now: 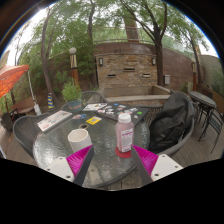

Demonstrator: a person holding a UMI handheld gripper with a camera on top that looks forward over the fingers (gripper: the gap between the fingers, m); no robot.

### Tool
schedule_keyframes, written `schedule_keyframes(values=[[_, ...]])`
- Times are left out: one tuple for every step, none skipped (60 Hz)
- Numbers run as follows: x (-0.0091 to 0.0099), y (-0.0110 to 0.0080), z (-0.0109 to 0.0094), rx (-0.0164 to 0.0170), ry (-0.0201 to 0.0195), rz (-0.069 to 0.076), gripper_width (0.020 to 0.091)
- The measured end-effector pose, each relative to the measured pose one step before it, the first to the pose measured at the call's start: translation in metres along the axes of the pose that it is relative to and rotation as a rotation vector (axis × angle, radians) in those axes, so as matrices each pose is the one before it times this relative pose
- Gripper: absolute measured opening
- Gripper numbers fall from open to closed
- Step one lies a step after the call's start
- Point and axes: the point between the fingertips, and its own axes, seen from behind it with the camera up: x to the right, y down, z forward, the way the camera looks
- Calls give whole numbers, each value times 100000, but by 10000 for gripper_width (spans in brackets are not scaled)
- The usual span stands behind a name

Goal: Pour water

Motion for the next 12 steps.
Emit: schedule_keyframes(values=[[-383, -81, -923, -662, 1550, 1095, 835], [-458, 23, -1176, -475, 1584, 1159, 835], [-448, 26, -976, -481, 1510, 1126, 835], [-418, 56, -973, -553, 1501, 1063, 835], [-408, 82, -998, -625, 1521, 1062, 836], [-515, -1, -1182, -524, 1379, 970, 835], [-370, 58, -1106, -231, 1068, 895, 836], [-541, 17, -1012, -141, 757, 832, 835], [-536, -6, -1013, -18, 585, 730, 835], [-493, -37, -973, 41, 515, 758, 834], [-510, -65, -931, 57, 457, 754, 835], [-553, -187, -1085, -45, 276, 599, 835]])
